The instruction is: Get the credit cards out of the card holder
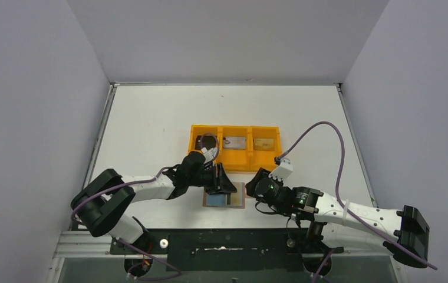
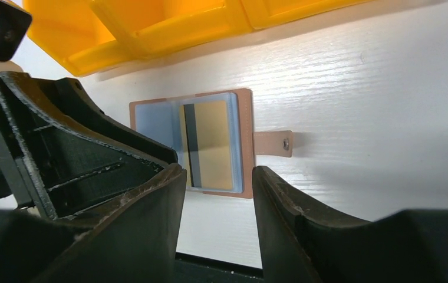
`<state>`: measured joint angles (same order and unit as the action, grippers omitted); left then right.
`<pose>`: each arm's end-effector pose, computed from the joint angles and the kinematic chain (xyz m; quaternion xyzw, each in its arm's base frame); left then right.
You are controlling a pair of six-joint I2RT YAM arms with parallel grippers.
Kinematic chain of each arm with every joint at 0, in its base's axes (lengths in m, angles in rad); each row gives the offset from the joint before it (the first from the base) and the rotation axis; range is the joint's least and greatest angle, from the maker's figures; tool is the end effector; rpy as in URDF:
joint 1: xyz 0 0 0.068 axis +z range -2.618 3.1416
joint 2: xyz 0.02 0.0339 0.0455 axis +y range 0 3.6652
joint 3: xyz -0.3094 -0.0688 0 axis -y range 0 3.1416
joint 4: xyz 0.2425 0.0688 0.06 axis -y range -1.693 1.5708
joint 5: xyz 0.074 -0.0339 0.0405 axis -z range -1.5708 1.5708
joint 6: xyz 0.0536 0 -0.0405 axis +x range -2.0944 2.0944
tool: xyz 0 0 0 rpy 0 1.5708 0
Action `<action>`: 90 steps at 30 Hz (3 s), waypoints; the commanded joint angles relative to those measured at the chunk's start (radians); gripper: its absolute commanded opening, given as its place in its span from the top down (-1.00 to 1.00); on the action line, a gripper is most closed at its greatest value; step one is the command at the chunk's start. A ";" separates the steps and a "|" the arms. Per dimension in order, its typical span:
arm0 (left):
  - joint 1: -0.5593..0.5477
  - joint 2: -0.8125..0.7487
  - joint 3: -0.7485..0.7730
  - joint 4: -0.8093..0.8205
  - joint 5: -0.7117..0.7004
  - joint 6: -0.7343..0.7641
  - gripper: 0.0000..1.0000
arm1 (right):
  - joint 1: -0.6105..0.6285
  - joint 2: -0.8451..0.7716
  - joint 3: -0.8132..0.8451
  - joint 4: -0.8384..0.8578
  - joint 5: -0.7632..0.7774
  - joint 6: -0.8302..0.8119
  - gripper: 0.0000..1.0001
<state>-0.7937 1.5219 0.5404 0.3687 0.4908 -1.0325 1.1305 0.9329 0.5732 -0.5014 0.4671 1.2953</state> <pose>0.1845 -0.2236 0.1845 0.0086 0.8681 -0.4856 0.1027 0.0914 0.1374 0.2404 0.1552 0.9025 0.2406 0.3217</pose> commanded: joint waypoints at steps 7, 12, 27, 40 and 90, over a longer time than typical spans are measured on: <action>0.050 -0.220 -0.008 -0.180 -0.231 0.052 0.10 | -0.029 0.131 0.017 0.247 -0.091 -0.097 0.34; 0.077 -0.225 -0.058 -0.142 -0.190 0.027 0.09 | -0.047 0.297 0.073 0.269 -0.167 -0.126 0.47; 0.070 -0.082 -0.014 -0.096 -0.065 0.047 0.09 | -0.059 0.528 0.167 0.095 -0.168 -0.112 0.69; 0.029 0.050 -0.063 0.033 -0.057 0.000 0.22 | -0.058 0.531 0.080 0.168 -0.212 -0.035 0.79; 0.046 -0.061 -0.050 -0.157 -0.139 0.099 0.98 | -0.061 0.583 0.088 0.132 -0.222 0.000 0.88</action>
<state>-0.7574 1.4883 0.4618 0.2436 0.3584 -0.9783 1.0740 1.4631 0.6838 -0.3008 0.2550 1.2953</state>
